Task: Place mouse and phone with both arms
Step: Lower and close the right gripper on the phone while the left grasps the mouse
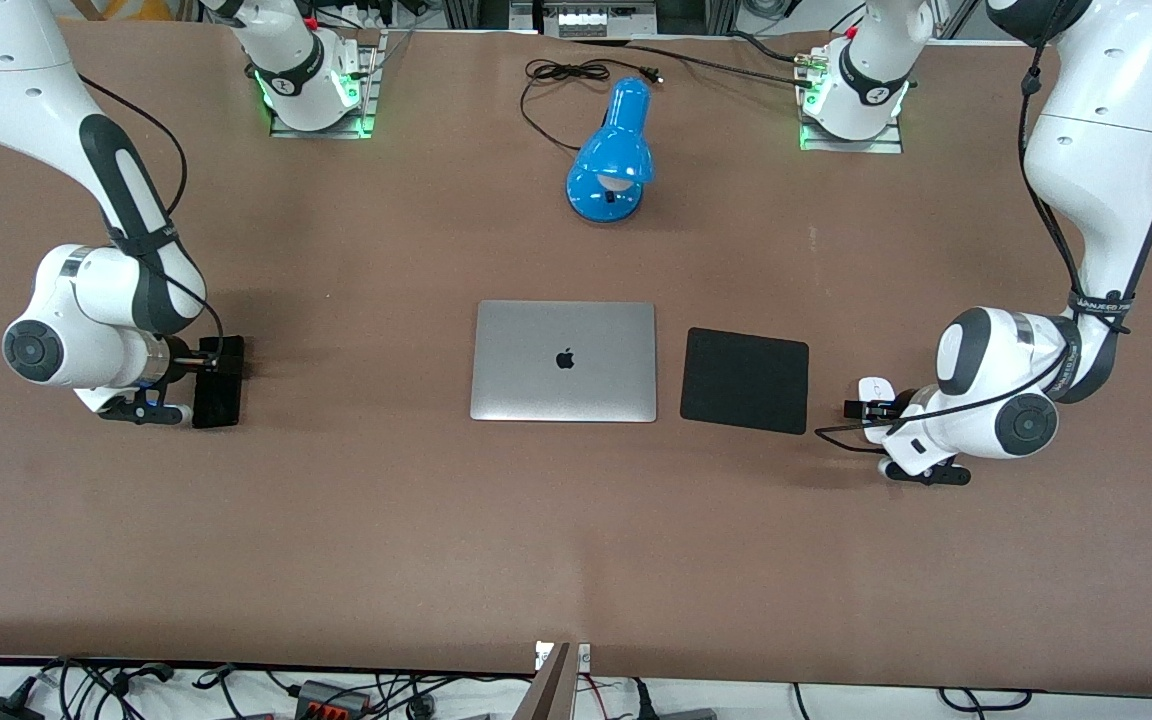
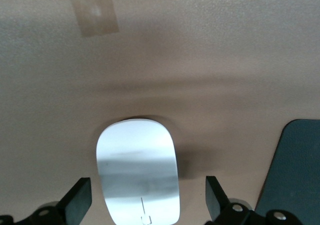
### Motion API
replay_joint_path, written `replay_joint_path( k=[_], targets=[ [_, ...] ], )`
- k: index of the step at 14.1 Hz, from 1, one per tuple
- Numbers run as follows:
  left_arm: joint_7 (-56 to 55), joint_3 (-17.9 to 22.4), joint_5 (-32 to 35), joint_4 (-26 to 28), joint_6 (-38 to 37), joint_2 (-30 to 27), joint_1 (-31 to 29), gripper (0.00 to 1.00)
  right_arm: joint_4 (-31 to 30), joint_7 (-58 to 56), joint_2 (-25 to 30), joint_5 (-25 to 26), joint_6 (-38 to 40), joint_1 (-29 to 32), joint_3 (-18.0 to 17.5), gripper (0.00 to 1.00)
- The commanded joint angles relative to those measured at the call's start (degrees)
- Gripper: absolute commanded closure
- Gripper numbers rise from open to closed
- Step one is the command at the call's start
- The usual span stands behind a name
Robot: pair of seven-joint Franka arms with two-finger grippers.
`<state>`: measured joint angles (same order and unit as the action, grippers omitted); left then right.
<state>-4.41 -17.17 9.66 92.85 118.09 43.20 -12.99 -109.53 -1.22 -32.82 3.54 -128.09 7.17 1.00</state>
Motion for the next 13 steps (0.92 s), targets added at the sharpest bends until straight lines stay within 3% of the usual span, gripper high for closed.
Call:
replay_joint_path(
  k=[1, 4, 6, 13],
  targets=[
    [-0.68, 0.12, 1.5, 1.02, 0.73, -0.74, -0.28, 0.0, 0.02, 0.17, -1.01, 0.5, -1.99, 0.13, -0.39, 0.0],
    [-0.68, 0.12, 1.5, 1.02, 0.73, -0.48, -0.28, 0.0, 0.28, 0.17, -1.01, 0.33, -2.17, 0.04, -0.83, 0.0],
    [-0.68, 0.12, 1.5, 1.11, 0.82, -0.39, -0.37, 0.08, 0.98, 0.17, -1.01, 0.15, -2.17, 0.13, -0.91, 0.0],
    [-0.42, 0.21, 1.5, 1.9, 2.23, -0.39, -0.28, 0.55, 1.08, -0.71, -1.98, 0.5, -3.83, 0.13, -0.91, 0.0]
  ],
)
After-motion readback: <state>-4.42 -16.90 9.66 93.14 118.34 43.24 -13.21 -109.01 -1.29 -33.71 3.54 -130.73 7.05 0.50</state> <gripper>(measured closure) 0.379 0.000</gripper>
